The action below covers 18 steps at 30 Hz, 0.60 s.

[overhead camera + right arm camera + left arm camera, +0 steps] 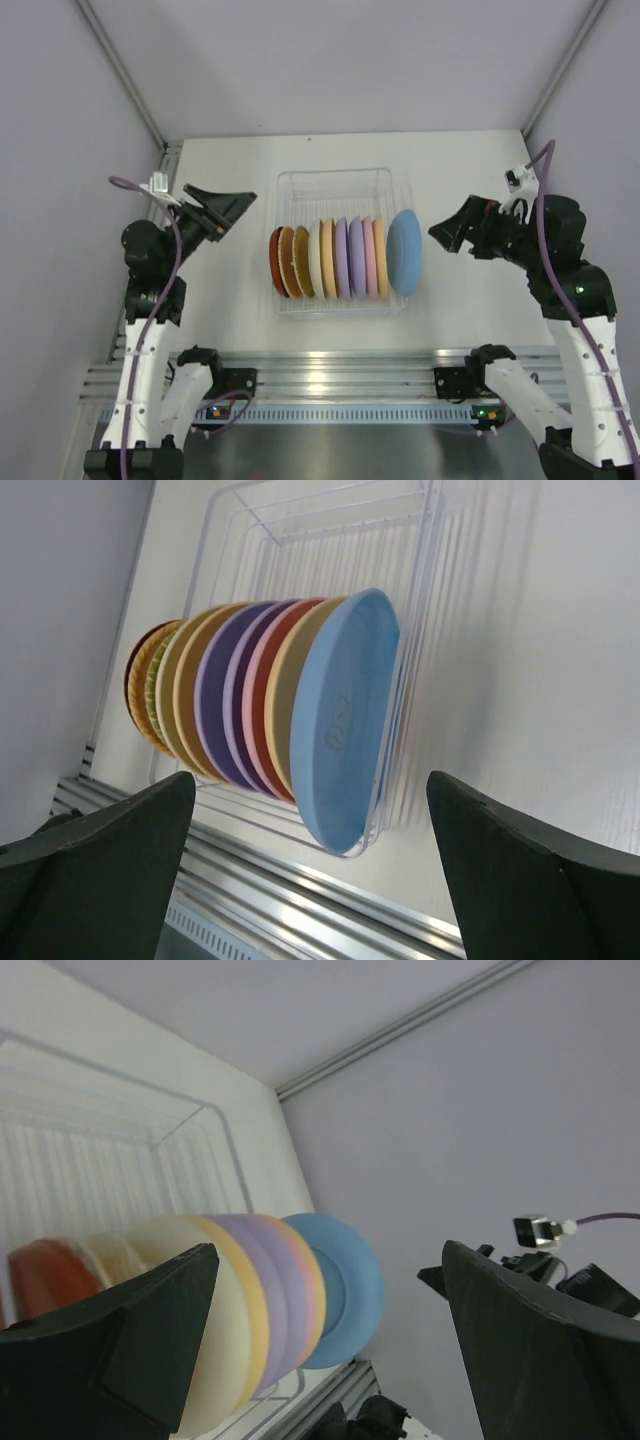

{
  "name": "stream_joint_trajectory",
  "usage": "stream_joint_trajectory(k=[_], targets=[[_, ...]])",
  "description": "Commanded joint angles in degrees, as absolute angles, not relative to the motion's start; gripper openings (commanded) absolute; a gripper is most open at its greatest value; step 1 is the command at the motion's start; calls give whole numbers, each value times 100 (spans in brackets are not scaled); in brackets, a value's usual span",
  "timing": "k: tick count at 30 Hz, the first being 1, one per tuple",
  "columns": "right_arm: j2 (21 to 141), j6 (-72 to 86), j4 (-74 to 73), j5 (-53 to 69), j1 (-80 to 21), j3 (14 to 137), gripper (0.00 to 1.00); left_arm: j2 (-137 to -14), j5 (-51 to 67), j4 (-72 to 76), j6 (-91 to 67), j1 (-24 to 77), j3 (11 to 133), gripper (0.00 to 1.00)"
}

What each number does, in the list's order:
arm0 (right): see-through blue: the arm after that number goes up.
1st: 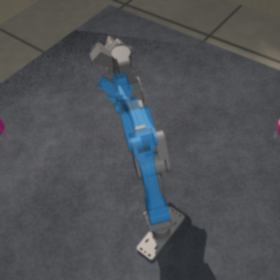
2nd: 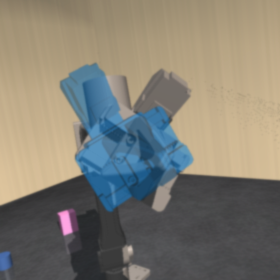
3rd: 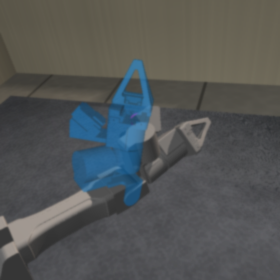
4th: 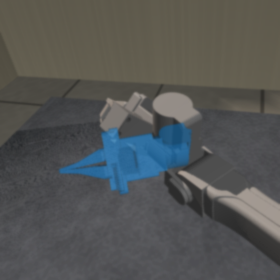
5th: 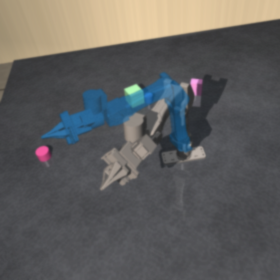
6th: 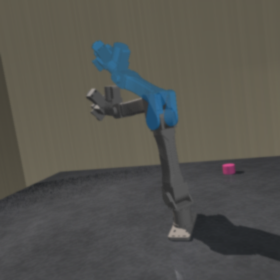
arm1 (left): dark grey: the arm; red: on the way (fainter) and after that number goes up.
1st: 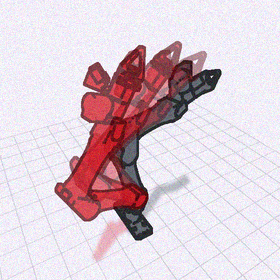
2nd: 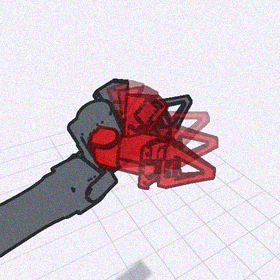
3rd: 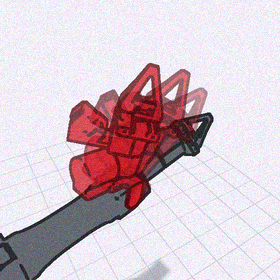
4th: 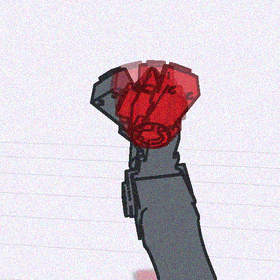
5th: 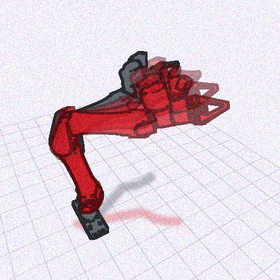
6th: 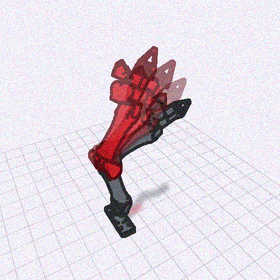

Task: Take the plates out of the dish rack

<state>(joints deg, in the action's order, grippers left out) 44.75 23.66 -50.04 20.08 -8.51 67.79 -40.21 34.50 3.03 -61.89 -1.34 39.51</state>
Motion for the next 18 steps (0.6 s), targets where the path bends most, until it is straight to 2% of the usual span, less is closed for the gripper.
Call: stream_joint_trajectory(k=[1, 4, 5, 6, 7, 8, 9, 10, 12, 15, 16, 18], targets=[[4324, 2583, -4686, 2109, -905, 7023, 100, -4199, 3928, 246, -6406, -132, 5044, 99], [4359, 2672, -4466, 2399, -914, 6987, 100, -4525, 4314, 527, -6715, -106, 5483, 99], [4412, 2681, -4404, 2469, -914, 6970, 100, -4639, 4402, 379, -6288, -45, 6006, 99], [4412, 2689, -4308, 2565, -914, 6935, 100, -4797, 4377, -979, -5780, -18, 6473, 99], [4473, 2733, -4159, 2610, -905, 6856, 100, -5364, 3637, -2490, -5017, 52, 7113, 99], [4526, 2742, -4114, 2680, -905, 6829, 100, -5770, 2795, -3923, -3774, 383, 8711, 99], [4605, 2733, -4087, 2829, -914, 6820, 100, -6192, 1951, -6008, -3440, 517, 9397, 99], [4736, 2725, -4070, 2839, -914, 6803, 100, -6771, 1307, -6438, -3045, 614, 9848, 99], [4912, 2646, -4192, 2699, -923, 6864, 100, -6926, 1422, -6575, -2629, 721, 10169, 99], [5325, 2436, -4744, 2347, -931, 7441, 100, -6489, 2169, -5446, -2574, 923, 9214, 99], [5526, 2374, -4894, 2225, -949, 7566, 100, -6382, 2258, -5136, -2706, 923, 8628, 99], [5686, 2268, -5246, 2013, -993, 7812, 100, -6293, 2232, -4809, -2821, 932, 8211, 99]])
